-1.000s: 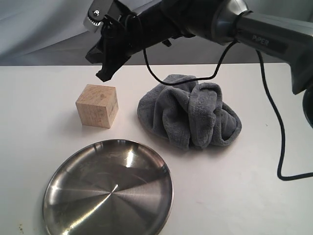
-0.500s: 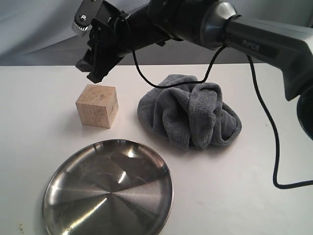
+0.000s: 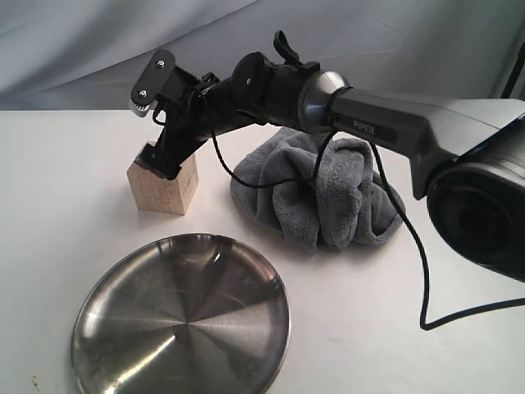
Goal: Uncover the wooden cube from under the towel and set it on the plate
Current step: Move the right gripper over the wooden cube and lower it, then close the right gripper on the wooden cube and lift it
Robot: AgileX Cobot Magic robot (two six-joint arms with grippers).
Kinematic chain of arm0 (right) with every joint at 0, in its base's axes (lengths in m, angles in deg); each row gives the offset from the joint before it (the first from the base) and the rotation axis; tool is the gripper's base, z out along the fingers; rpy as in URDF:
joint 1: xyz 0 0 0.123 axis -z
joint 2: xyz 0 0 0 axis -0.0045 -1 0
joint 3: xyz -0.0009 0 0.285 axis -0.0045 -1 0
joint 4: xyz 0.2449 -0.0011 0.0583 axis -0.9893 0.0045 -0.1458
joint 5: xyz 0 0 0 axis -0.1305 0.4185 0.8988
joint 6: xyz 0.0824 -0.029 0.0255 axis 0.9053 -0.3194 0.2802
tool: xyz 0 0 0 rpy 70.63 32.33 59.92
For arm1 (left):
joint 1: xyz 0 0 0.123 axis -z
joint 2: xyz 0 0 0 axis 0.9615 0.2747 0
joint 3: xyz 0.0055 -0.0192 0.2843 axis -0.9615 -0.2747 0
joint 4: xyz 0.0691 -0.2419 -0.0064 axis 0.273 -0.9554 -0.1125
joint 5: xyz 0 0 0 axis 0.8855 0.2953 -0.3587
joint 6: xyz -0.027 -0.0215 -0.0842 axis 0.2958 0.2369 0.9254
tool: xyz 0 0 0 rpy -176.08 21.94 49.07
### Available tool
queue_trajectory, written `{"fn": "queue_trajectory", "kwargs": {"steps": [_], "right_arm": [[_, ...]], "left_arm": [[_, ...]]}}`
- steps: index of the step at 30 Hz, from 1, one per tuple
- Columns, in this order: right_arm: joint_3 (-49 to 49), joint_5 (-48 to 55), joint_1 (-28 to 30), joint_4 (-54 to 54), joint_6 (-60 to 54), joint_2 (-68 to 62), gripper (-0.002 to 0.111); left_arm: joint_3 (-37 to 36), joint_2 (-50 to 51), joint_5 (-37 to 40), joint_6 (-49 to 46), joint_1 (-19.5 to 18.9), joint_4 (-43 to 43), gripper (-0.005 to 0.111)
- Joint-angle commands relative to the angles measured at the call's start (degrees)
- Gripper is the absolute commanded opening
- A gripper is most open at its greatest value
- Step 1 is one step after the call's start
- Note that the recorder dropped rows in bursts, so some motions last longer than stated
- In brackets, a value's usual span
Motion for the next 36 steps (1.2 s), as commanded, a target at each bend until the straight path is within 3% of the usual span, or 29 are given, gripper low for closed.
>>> {"fn": "queue_trajectory", "kwargs": {"steps": [1,9,20,36], "right_arm": [[-0.2,-4.8,-0.1,-2.1,-0.1,-0.1,0.105],[-0.2,-1.8,-0.1,2.7,-0.1,-0.2,0.105],[-0.2,0.3,0.0,-2.7,0.1,-3.9,0.105],[-0.2,-6.9,0.1,-4.4,-0.2,-5.7,0.105]], "left_arm": [[0.0,-0.2,-0.7,0.2,0.3,-0.3,0.001],[0.0,-0.2,-0.7,0.2,0.3,-0.3,0.001],[0.0,-0.2,-0.7,0.2,0.3,-0.3,0.001],[0.0,-0.2,-0.7,0.2,0.3,-0.3,0.001]]}}
